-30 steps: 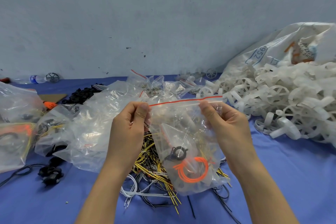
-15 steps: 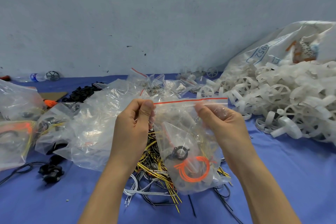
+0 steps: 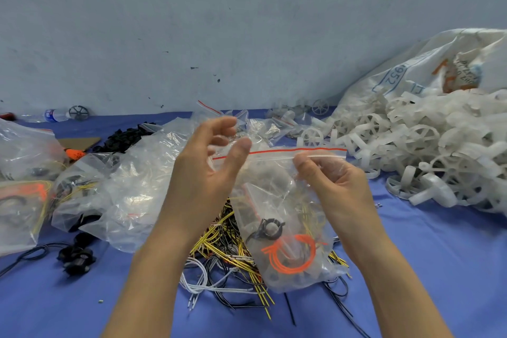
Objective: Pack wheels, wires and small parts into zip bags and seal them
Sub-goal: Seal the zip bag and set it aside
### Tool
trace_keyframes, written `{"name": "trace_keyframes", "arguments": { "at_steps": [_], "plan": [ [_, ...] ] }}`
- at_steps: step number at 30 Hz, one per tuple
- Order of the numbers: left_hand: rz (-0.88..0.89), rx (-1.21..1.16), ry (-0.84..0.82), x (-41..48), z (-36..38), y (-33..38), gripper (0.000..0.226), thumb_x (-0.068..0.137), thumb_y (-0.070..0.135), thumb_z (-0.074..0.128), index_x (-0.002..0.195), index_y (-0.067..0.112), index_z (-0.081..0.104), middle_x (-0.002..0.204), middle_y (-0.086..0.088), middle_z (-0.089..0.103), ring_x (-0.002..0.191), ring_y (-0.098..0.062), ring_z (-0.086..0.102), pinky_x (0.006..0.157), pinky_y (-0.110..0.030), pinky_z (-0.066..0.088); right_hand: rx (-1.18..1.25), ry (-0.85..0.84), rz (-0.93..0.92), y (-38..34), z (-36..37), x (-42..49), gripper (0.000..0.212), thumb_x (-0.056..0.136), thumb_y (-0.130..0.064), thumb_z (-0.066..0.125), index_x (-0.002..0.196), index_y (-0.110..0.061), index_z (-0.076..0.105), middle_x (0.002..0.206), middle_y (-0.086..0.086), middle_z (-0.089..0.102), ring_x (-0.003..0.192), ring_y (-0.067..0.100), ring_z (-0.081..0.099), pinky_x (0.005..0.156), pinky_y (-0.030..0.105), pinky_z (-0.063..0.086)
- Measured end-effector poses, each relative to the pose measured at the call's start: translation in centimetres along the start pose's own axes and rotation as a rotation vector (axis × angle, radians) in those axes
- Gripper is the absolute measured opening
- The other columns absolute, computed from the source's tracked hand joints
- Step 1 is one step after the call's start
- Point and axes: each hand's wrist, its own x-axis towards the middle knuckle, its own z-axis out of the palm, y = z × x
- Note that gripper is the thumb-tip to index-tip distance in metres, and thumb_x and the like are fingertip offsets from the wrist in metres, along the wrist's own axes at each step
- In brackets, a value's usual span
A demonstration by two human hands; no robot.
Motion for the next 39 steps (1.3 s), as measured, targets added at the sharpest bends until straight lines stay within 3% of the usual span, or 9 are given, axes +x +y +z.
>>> {"name": "trace_keyframes", "arguments": {
  "at_steps": [3,7,13,22,26,30,34,39],
  "plan": [
    [0.068,0.142,-0.267,1.4,-0.3,1.0,0.031,0.087,0.055,0.062,0.111,0.036,0.065,0.104,0.023,0.066,0.103,0.004,0.059,0.082,-0.003,0.038,-0.013,-0.034,-0.037,-0.2,0.1,-0.2,0.011,0.085,-0.025,0.071,0.081,-0.016,0.077,0.079,-0.002,0.073,0.071,0.001,0.067,0.061,0.009,0.047],
    [0.054,0.102,-0.467,1.6,0.2,1.3,0.011,0.090,0.042,0.066,0.093,0.033,0.070,0.087,0.019,0.070,0.084,0.003,0.064,0.072,-0.010,0.043,-0.003,-0.059,-0.036,-0.2,-0.2,-0.2,0.011,0.087,-0.023,0.070,0.084,-0.015,0.077,0.076,-0.004,0.074,0.070,0.002,0.067,0.062,0.009,0.048],
    [0.097,0.053,-0.454,1.1,0.6,1.6,0.008,0.092,0.032,0.067,0.096,0.028,0.072,0.087,0.013,0.072,0.086,-0.003,0.067,0.078,-0.025,0.052,-0.002,-0.115,-0.070,-0.2,0.0,-0.4,0.011,0.085,-0.021,0.071,0.088,-0.013,0.079,0.084,-0.003,0.077,0.079,0.003,0.070,0.068,0.012,0.049],
    [0.134,0.051,-0.387,1.0,0.2,2.1,0.005,0.088,0.030,0.070,0.091,0.033,0.070,0.087,0.024,0.070,0.084,0.005,0.067,0.073,-0.005,0.044,-0.002,-0.094,-0.108,-0.2,0.3,-0.5,0.006,0.080,-0.028,0.073,0.079,-0.029,0.079,0.080,-0.010,0.077,0.076,-0.002,0.069,0.066,0.008,0.048],
    [0.117,0.049,-0.400,1.1,0.4,2.1,0.005,0.089,0.028,0.070,0.092,0.032,0.070,0.087,0.022,0.071,0.083,0.005,0.067,0.074,-0.007,0.046,0.000,-0.100,-0.120,-0.1,0.3,-0.5,0.007,0.081,-0.027,0.072,0.083,-0.027,0.079,0.084,-0.009,0.077,0.081,0.001,0.071,0.070,0.009,0.049],
    [0.071,0.033,-0.434,1.2,0.3,2.1,0.004,0.090,0.028,0.069,0.093,0.030,0.071,0.087,0.018,0.072,0.084,0.001,0.068,0.078,-0.018,0.052,0.008,-0.105,-0.121,-0.1,0.3,-0.5,0.007,0.081,-0.026,0.073,0.082,-0.028,0.079,0.085,-0.010,0.077,0.084,0.001,0.072,0.071,0.009,0.049],
    [0.034,-0.014,-0.448,1.2,-0.1,2.2,0.007,0.089,0.027,0.069,0.095,0.028,0.073,0.086,0.019,0.073,0.083,0.005,0.067,0.072,-0.007,0.046,0.002,-0.113,-0.113,-0.2,0.3,-0.4,0.007,0.078,-0.023,0.075,0.082,-0.026,0.080,0.085,-0.009,0.077,0.081,0.000,0.071,0.069,0.009,0.049],
    [0.002,-0.009,-0.486,1.2,-0.3,2.2,0.011,0.090,0.030,0.066,0.094,0.024,0.074,0.076,0.020,0.069,0.075,0.006,0.064,0.067,-0.005,0.041,0.010,-0.120,-0.115,-0.2,0.1,-0.4,0.008,0.077,-0.019,0.076,0.083,-0.022,0.080,0.086,-0.007,0.078,0.084,0.002,0.072,0.071,0.010,0.050]
  ]
}}
